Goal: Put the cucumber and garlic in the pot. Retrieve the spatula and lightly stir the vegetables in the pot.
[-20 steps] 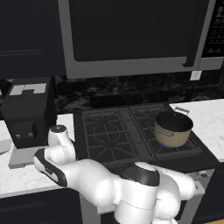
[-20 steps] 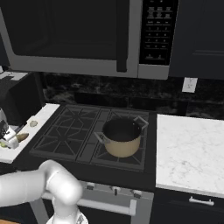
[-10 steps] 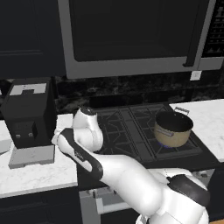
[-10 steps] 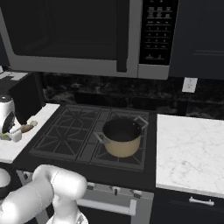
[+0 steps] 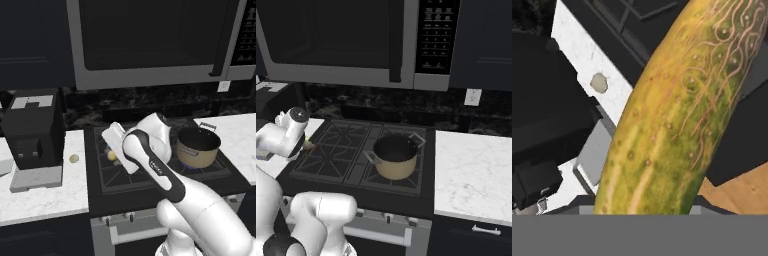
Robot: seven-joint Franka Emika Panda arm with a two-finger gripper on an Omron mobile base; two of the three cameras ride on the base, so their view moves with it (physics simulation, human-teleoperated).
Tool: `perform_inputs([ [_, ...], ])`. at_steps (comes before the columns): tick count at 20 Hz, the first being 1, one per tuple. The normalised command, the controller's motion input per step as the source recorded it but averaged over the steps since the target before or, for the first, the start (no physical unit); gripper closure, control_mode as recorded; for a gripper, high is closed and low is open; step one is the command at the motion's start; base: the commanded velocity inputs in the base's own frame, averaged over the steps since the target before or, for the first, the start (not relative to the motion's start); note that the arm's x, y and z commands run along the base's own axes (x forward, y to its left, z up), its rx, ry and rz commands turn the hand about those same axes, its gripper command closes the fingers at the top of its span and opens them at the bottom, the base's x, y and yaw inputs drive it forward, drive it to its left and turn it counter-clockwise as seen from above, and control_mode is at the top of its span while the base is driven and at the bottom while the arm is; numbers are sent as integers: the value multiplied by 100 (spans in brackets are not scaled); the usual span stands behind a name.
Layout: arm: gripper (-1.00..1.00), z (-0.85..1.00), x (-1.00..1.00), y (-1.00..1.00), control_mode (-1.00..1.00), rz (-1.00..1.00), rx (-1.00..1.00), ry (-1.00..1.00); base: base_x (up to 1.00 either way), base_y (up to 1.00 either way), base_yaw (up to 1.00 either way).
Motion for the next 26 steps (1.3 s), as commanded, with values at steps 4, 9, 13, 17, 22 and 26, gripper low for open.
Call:
perform_inputs([
  [4,100,5,0,-100,-100,-44,22,12,0,0,0],
  [9,100,37,0,-100,-100,-44,16,6,0,0,0],
  [13,100,68,0,-100,-100,-39,14,0,0,0,0],
  [17,100,74,0,-96,-100,-34,11,0,0,0,0],
  [22,100,21,4,-99,-100,-25,5,3,0,0,0],
  [26,100,-16,1,-81,-100,-9,0,-1,0,0,0],
])
